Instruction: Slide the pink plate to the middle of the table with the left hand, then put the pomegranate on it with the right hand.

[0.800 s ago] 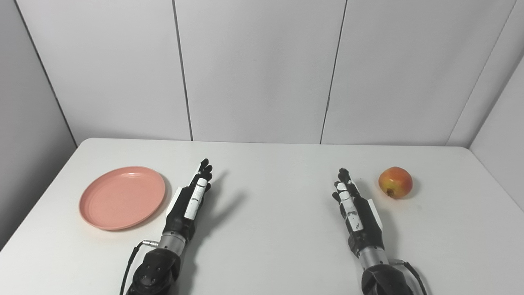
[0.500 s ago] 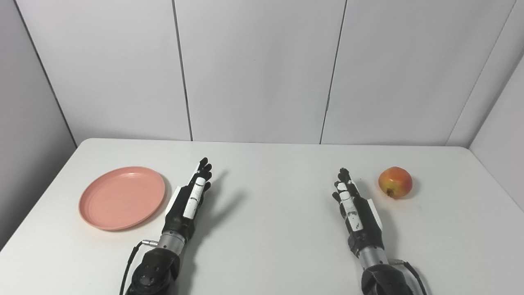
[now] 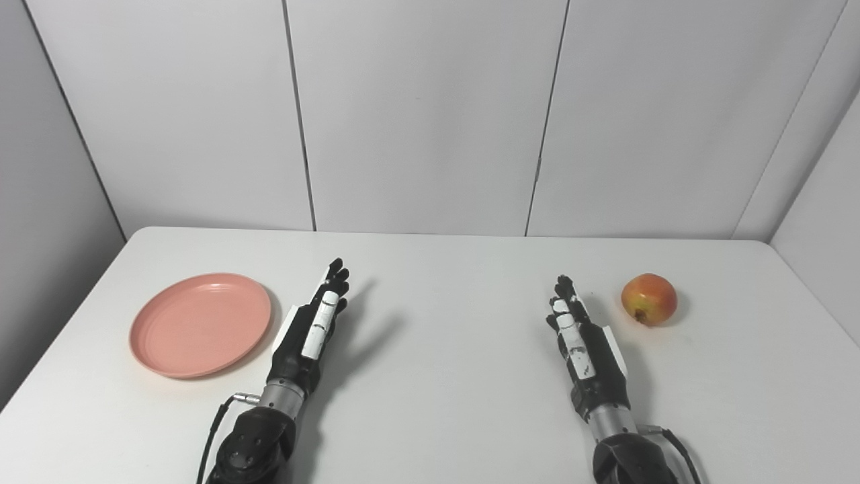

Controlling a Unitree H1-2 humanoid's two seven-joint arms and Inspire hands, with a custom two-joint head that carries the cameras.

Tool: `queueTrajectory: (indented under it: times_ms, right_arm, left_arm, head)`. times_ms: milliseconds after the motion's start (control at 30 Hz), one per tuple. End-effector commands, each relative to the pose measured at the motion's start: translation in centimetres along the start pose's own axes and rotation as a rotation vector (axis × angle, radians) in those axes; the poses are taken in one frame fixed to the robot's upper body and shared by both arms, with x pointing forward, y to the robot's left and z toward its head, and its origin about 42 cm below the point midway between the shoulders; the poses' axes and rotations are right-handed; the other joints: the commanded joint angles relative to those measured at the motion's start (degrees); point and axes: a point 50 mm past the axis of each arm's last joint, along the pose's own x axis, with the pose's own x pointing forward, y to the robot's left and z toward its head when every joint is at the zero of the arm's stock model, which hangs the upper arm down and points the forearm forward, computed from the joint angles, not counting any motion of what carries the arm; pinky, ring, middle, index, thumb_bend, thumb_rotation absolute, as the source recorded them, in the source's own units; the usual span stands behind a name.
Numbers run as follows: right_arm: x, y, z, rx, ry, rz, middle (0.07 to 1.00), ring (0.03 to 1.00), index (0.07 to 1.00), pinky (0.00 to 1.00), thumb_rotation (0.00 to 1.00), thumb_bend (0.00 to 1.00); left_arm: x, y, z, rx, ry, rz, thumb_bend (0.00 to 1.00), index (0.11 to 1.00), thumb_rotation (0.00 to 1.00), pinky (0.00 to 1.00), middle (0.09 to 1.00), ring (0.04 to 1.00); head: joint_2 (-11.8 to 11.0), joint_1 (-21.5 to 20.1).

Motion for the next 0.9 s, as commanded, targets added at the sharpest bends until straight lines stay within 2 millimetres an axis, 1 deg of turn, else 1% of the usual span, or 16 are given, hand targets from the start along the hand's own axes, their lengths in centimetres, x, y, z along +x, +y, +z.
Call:
queueTrajectory:
  times_ms: [0, 167, 233, 367, 400, 433, 467, 500, 533, 567, 600, 633, 667, 733, 767, 867]
  right_arm:
    - [0.5, 0.2, 0.9, 0.003, -0.046, 0.007, 0.997, 0.986, 0.969, 0.97, 0.85, 0.64]
    - [0.4, 0.2, 1.0, -0.002, -0.052, 0.01, 1.0, 0.99, 0.981, 0.98, 0.88, 0.61]
    - [0.3, 0.2, 0.9, -0.005, -0.044, 0.009, 0.992, 0.98, 0.969, 0.96, 0.86, 0.65]
    - [0.3, -0.4, 0.8, -0.015, -0.039, 0.009, 0.992, 0.98, 0.973, 0.97, 0.85, 0.66]
    - [0.2, -0.7, 0.7, -0.007, -0.041, 0.002, 0.991, 0.979, 0.972, 0.96, 0.84, 0.66]
    - [0.1, -0.9, 0.7, 0.0, -0.042, -0.003, 0.988, 0.977, 0.967, 0.96, 0.82, 0.65]
    - [0.0, -1.4, 0.7, 0.0, -0.045, -0.006, 0.986, 0.976, 0.965, 0.96, 0.81, 0.64]
    - [-0.1, -1.6, 0.7, -0.001, -0.047, -0.007, 0.977, 0.973, 0.96, 0.97, 0.82, 0.64]
    - [-0.1, -2.1, 0.6, -0.008, -0.05, -0.004, 0.974, 0.972, 0.959, 0.97, 0.82, 0.64]
    - [-0.2, -2.4, 0.5, -0.012, -0.053, -0.001, 0.976, 0.971, 0.964, 0.97, 0.83, 0.61]
    - [-0.3, -2.8, 0.4, -0.016, -0.053, 0.008, 0.976, 0.97, 0.967, 0.97, 0.84, 0.6]
    - [-0.3, -3.1, 0.3, -0.019, -0.052, 0.015, 0.986, 0.976, 0.982, 0.98, 0.86, 0.58]
    - [-0.4, -3.4, 0.2, -0.018, -0.051, 0.031, 0.994, 0.986, 0.992, 0.99, 0.89, 0.55]
    - [-0.3, -4.0, 0.0, -0.01, -0.06, 0.057, 0.999, 0.998, 0.999, 1.0, 0.92, 0.51]
    - [-0.3, -4.2, -0.1, -0.005, -0.062, 0.066, 0.999, 0.998, 0.999, 1.0, 0.92, 0.51]
    - [-0.3, -4.7, -0.1, -0.008, -0.07, 0.067, 1.0, 1.0, 1.0, 1.0, 0.95, 0.49]
  left_arm:
    - [-0.2, 0.1, -0.3, 0.021, -0.004, -0.004, 0.64, 1.0, 1.0, 0.99, 1.0, 1.0]
    - [-0.4, 0.0, -0.3, 0.031, -0.003, -0.002, 0.63, 1.0, 1.0, 0.98, 1.0, 1.0]
    - [-0.4, 0.0, -0.3, 0.012, 0.001, -0.002, 0.64, 1.0, 1.0, 0.99, 1.0, 1.0]
    - [-0.2, -0.7, -0.5, 0.018, -0.005, -0.003, 0.63, 1.0, 1.0, 0.99, 1.0, 1.0]
    - [-0.2, -1.0, -0.6, 0.024, -0.003, -0.007, 0.62, 1.0, 1.0, 0.99, 1.0, 1.0]
    - [-0.2, -1.3, -0.7, 0.029, -0.002, -0.009, 0.62, 1.0, 1.0, 0.99, 1.0, 1.0]
    - [-0.2, -1.7, -0.8, 0.039, -0.001, -0.015, 0.62, 1.0, 1.0, 0.99, 1.0, 1.0]
    - [-0.2, -2.0, -0.9, 0.046, -0.001, -0.018, 0.62, 1.0, 1.0, 0.99, 1.0, 1.0]
    - [-0.1, -2.3, -1.1, 0.051, 0.001, -0.019, 0.62, 1.0, 1.0, 0.99, 1.0, 1.0]
    - [0.0, -2.6, -1.2, 0.054, 0.002, -0.02, 0.62, 1.0, 1.0, 0.99, 1.0, 1.0]
    - [0.0, -2.9, -1.4, 0.059, 0.007, -0.02, 0.63, 1.0, 1.0, 0.99, 1.0, 1.0]
    - [0.1, -3.1, -1.6, 0.063, 0.01, -0.02, 0.65, 1.0, 1.0, 1.0, 1.0, 1.0]
    - [0.1, -3.5, -1.7, 0.063, 0.012, -0.019, 0.65, 1.0, 1.0, 1.0, 1.0, 1.0]
    - [0.3, -4.2, -1.8, 0.056, 0.011, -0.015, 0.65, 1.0, 1.0, 1.0, 1.0, 1.0]
    - [0.4, -4.5, -1.9, 0.054, 0.01, -0.014, 0.65, 1.0, 1.0, 1.0, 1.0, 1.0]
    - [0.7, -5.3, -2.0, 0.05, 0.006, -0.018, 0.64, 1.0, 1.0, 1.0, 1.0, 1.0]
  head:
    - [0.1, 0.13]
    - [0.23, 0.19]
    - [0.19, 0.42]
    - [-1.36, 5.87]
    - [-2.04, 8.43]
    - [-2.2, 8.92]
    - [-3.2, 11.9]
    - [-3.2, 11.9]
    - [-4.23, 14.64]
    - [-4.23, 14.64]
    - [-5.28, 17.09]
    - [-5.28, 17.09]
    - [-6.31, 19.54]
    - [-7.06, 21.25]
    - [-7.81, 22.63]
    - [-8.63, 24.0]
